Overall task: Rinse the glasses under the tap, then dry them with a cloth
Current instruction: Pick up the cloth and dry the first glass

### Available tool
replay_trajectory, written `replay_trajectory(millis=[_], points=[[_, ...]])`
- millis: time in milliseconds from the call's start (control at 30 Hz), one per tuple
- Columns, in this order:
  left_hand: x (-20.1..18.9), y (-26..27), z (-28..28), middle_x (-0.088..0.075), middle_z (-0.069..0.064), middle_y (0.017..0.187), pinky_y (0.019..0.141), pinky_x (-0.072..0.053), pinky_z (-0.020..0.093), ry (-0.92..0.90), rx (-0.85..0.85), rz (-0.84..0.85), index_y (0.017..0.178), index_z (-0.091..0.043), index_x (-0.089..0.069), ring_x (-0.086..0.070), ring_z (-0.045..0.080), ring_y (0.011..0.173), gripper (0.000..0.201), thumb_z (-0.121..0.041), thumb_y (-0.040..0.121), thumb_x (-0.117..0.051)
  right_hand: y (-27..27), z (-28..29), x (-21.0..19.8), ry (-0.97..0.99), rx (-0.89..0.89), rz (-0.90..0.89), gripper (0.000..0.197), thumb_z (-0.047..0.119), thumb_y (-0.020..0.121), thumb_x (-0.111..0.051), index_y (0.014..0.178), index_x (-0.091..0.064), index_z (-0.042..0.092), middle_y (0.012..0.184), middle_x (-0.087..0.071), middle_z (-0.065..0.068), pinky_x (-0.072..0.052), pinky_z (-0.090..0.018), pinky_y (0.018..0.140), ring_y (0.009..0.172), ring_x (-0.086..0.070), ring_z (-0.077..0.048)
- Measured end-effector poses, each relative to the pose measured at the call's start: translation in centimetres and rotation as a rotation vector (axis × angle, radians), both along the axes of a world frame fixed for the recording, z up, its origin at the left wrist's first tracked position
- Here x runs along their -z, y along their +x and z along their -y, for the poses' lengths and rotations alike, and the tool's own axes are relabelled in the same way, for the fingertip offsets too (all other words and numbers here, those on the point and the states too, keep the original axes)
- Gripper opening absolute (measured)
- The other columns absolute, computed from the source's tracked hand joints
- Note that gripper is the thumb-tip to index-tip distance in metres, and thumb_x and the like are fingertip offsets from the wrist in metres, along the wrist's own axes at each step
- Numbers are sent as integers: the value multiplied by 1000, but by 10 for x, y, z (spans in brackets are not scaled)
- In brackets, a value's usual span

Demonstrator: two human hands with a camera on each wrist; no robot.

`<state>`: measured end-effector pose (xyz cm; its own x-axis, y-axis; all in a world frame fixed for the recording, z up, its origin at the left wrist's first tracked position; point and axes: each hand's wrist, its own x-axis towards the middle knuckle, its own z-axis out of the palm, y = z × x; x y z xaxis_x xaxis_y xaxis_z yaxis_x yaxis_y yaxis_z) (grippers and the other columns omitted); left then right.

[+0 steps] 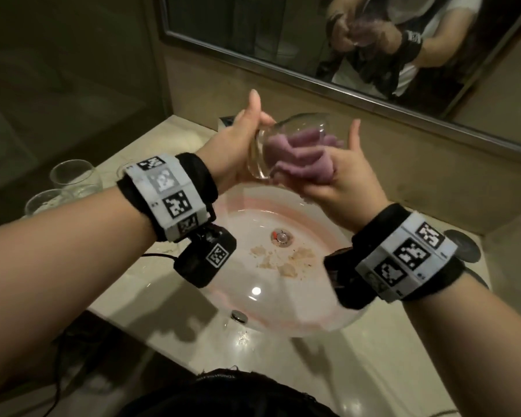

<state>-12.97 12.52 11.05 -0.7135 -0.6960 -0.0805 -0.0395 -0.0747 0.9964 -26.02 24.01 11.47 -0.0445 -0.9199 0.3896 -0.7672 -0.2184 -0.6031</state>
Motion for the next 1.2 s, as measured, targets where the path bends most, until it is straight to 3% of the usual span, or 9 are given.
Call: replay_trajectory(millis=[167,367,500,567,667,733,800,900,1200], points=[[-3,8,-6,-69,6,77,50,-48,20,232,114,234,108,-15,-65,-61,12,61,91,-79,82,-5,0,-5,-7,-207,-149,-365,19,38,82,-58,102,-57,35,84,-73,6,17,-33,113,99,-66,-15],[0,7,-8,-57,9,76,36,-31,12,257,170,185,119,-5,-57,-50,13,51,87,-75,86,-18,-2,-9,-7,-204,-145,-416,17,38,85,-58,102,-59,37,83,-73,8,14,-47,113,97,-68,-14],[3,-4,-17,-57,9,74,38,-35,19,108,29,87,117,-1,-56,-50,15,49,80,-69,90,-25,-2,-11,1,-187,-59,-277,11,43,84,-55,90,-64,41,83,-69,21,17,-34,114,103,-61,-1],[-1,-8,-25,-56,4,73,44,-38,24,-220,-65,122,107,-7,-52,-51,17,55,62,-62,93,-28,-2,-15,6,-36,-36,86,9,44,83,-58,78,-65,43,75,-67,24,-7,-42,117,95,-60,6],[-12,-12,-34,-50,-5,74,50,-41,19,-698,-107,167,100,-16,-40,-51,8,60,30,-44,99,-30,-1,-23,-1,68,18,666,11,35,79,-69,84,-71,26,78,-67,-17,-57,-37,66,69,-65,-24],[-14,-14,-34,-50,-4,75,53,-46,19,-670,-69,150,102,-17,-38,-53,8,62,26,-41,100,-29,-5,-24,-4,52,60,582,15,37,78,-71,85,-70,24,69,-68,-7,-54,-40,80,63,-65,-16],[-13,-14,-30,-57,4,88,65,-56,30,-389,2,95,107,-18,-39,-60,17,74,30,-45,99,-26,-15,-20,-2,-2,24,289,7,46,81,-62,81,-68,42,66,-67,17,-18,-57,110,75,-64,4],[-13,-9,-25,-65,10,100,68,-56,31,120,126,108,109,-18,-57,-64,19,81,69,-68,90,-13,-23,-17,0,-73,-41,-86,4,48,81,-53,81,-58,48,87,-61,31,15,-41,116,110,-52,9],[-14,-8,-27,-55,7,58,31,-27,11,257,168,67,95,-6,-57,-48,14,43,67,-62,95,-20,-23,-18,-12,-259,-110,-405,22,36,83,-60,91,-72,20,78,-73,3,10,-53,111,92,-67,-13]])
